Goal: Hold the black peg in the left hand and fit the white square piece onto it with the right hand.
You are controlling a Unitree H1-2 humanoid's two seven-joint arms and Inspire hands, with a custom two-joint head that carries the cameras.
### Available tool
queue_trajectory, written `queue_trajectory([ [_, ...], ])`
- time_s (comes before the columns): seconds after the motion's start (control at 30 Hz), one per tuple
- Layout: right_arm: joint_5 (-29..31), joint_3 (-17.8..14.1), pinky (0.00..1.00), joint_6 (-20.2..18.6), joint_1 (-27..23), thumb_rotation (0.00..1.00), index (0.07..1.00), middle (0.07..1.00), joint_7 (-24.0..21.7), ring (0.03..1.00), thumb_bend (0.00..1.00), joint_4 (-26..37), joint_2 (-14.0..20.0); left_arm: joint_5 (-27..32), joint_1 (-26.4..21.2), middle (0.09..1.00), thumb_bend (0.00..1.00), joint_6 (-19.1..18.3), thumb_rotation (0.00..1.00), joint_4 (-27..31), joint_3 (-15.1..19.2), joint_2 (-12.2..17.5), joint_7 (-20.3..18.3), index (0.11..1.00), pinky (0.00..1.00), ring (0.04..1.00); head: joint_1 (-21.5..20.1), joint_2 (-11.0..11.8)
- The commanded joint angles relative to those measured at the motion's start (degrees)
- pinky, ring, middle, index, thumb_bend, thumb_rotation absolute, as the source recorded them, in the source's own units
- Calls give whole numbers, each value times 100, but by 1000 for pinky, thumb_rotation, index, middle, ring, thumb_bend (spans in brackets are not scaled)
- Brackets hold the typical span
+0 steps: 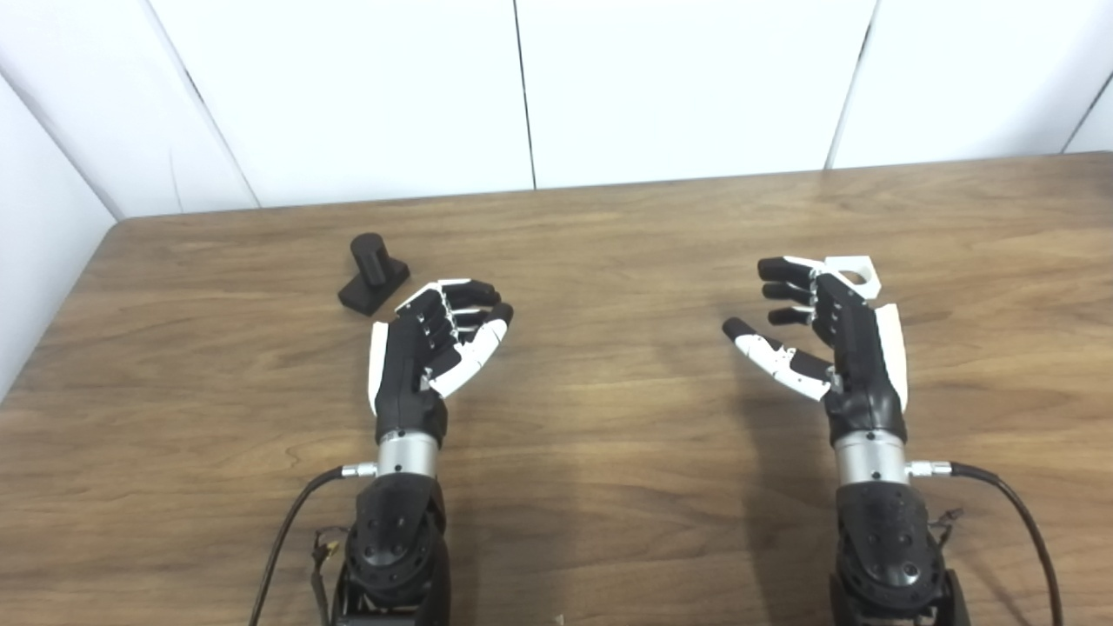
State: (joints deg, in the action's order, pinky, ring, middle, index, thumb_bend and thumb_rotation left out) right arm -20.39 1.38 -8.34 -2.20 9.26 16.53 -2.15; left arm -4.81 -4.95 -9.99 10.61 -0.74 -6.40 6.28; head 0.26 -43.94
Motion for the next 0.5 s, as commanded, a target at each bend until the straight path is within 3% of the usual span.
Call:
queue_trajectory([
  [0.0,21,17,579,160,-175,30,661,706,23,689,553,205,-40,-33,-210,584,503,143,85,153,-20,5,1,491,428,530,-1,-16],
  [0.4,73,21,558,208,-152,31,661,707,30,677,549,184,-45,-20,-207,583,503,161,85,141,-18,18,-14,491,424,524,-1,-26],
  [0.47,56,23,560,207,-146,38,660,706,33,676,551,180,-29,-19,-201,583,503,157,85,141,-22,9,-12,491,425,526,165,-16],
])
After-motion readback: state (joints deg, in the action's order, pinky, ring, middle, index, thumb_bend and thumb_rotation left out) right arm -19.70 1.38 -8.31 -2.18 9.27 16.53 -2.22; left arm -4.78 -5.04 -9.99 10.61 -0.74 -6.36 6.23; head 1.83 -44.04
